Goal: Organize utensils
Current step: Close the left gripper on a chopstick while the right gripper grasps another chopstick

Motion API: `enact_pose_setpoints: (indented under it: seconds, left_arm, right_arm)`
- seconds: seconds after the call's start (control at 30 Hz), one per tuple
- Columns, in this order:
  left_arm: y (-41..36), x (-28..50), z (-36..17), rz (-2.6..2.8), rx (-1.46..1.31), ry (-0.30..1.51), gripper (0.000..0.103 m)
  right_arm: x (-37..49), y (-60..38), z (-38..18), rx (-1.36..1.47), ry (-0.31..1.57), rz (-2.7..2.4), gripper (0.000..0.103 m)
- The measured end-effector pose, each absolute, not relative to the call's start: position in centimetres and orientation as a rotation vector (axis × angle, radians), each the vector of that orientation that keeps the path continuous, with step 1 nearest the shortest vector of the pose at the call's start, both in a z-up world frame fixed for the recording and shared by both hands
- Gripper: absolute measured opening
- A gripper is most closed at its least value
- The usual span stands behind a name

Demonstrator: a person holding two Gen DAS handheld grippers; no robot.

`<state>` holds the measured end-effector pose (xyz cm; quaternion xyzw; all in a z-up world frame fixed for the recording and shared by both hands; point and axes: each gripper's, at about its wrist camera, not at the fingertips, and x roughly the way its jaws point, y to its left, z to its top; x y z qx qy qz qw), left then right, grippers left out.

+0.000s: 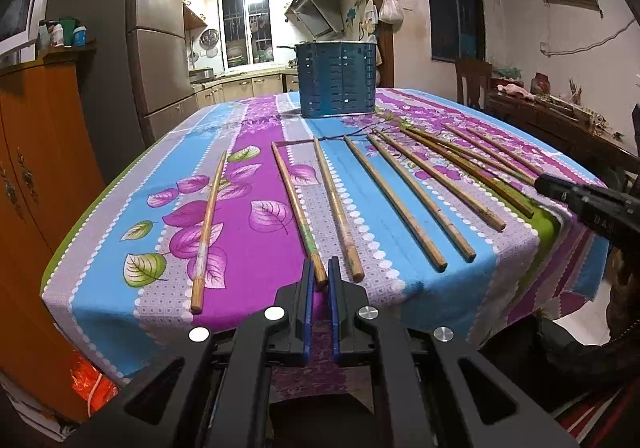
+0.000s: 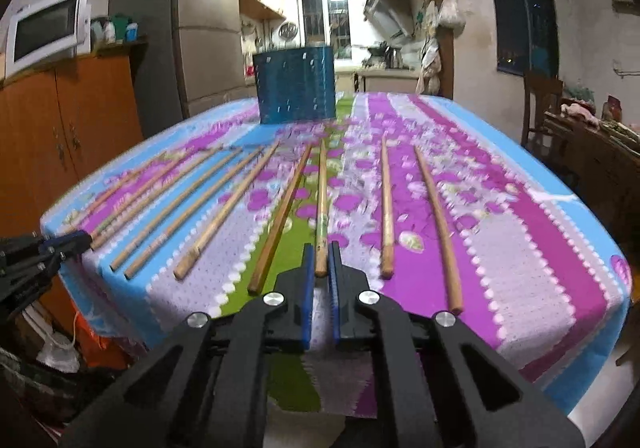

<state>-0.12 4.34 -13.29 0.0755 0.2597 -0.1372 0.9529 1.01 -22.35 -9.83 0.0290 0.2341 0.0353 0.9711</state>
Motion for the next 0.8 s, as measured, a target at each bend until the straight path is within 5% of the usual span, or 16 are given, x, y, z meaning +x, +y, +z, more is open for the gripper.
enact_pose_setpoints:
  seconds: [0.8]
  left_arm:
    - [6.0,0.0,-1.4,-0.266,0.101,0.271,0.008]
  right_arm:
    - [-0.5,-23.4,1.8,-0.028,0.188,0.083,0.005]
